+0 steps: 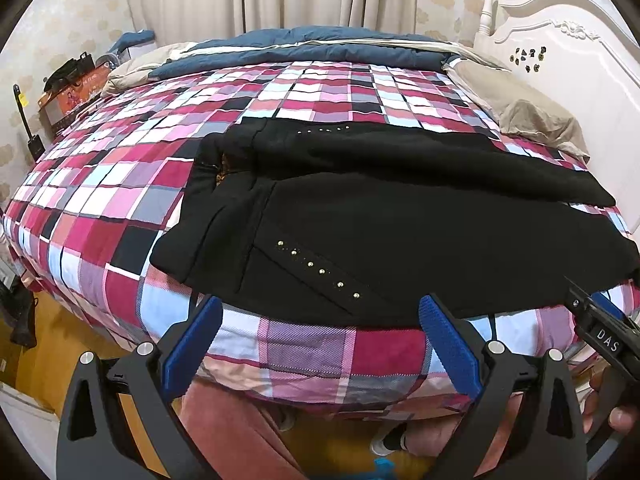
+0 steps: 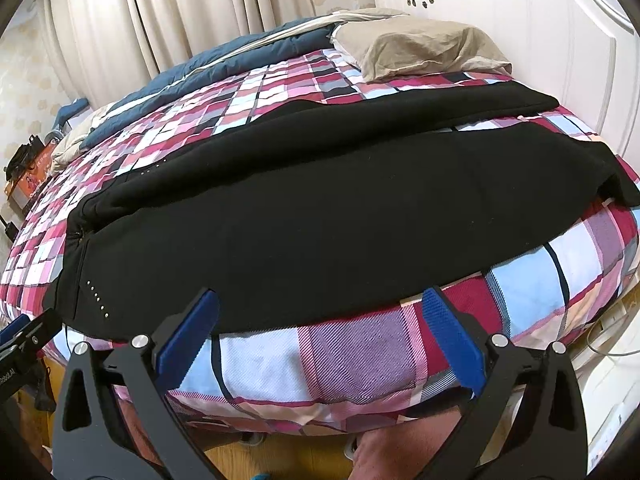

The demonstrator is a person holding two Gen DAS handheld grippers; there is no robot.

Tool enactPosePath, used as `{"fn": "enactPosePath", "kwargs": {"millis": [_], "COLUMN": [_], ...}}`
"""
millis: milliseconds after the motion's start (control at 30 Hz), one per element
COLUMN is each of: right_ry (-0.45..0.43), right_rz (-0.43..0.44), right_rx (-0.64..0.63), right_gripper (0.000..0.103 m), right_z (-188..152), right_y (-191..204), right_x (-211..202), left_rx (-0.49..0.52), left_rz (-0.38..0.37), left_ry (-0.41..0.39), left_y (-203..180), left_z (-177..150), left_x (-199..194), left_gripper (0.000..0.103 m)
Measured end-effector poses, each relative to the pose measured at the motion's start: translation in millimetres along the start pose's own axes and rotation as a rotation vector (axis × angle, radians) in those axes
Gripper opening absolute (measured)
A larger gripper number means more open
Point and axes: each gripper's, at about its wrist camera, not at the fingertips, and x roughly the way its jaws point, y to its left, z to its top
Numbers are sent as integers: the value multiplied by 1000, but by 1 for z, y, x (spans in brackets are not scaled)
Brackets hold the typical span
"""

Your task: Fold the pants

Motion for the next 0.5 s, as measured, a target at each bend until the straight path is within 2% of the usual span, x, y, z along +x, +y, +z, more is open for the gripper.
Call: {"fn": "enactPosePath", "kwargs": {"millis": [500], "right_ry": [9], "right_rz": [1], "right_rx": [-1], "right_gripper": [101], "right_z": [-5], "right_y": [3], "right_x": [4], "left_rx": [1], "left_rz": [-2], "left_ry": [3], "left_y": [1], "left_z": [-3], "left_x": [1], "left_gripper": [98]}}
